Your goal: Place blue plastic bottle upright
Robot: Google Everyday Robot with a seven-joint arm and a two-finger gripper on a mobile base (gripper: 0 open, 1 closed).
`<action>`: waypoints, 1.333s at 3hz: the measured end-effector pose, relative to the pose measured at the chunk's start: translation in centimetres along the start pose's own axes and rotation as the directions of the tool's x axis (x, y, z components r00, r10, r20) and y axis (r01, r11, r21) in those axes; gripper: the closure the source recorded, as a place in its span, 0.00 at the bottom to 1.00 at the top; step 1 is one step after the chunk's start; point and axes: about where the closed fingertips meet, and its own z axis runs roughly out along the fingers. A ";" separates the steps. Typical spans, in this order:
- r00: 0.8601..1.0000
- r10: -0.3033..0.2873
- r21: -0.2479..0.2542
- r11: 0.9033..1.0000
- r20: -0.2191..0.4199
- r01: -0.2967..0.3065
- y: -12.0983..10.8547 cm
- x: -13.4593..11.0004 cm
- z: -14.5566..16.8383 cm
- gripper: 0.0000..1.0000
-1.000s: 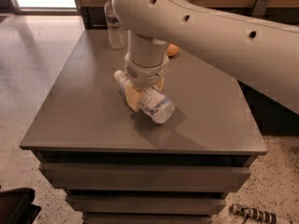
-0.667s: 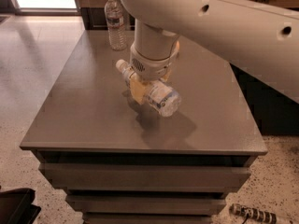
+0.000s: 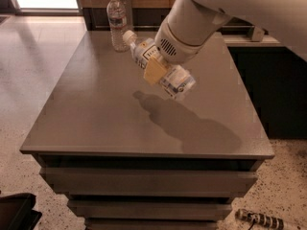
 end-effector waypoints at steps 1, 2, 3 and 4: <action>0.984 -0.035 -0.055 0.997 0.175 0.045 -0.8 -1.4 -0.5 1.00; 0.939 -0.033 -0.128 0.988 0.341 0.081 -0.6 -2.3 0.0 1.00; 0.876 -0.038 -0.164 0.978 0.482 0.132 0.4 -2.9 0.2 1.00; 0.804 -0.072 -0.139 0.972 0.590 0.189 1.5 -3.1 0.2 1.00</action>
Offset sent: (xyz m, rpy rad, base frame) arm 0.0171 0.0199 0.0153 0.4959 -0.2601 0.3392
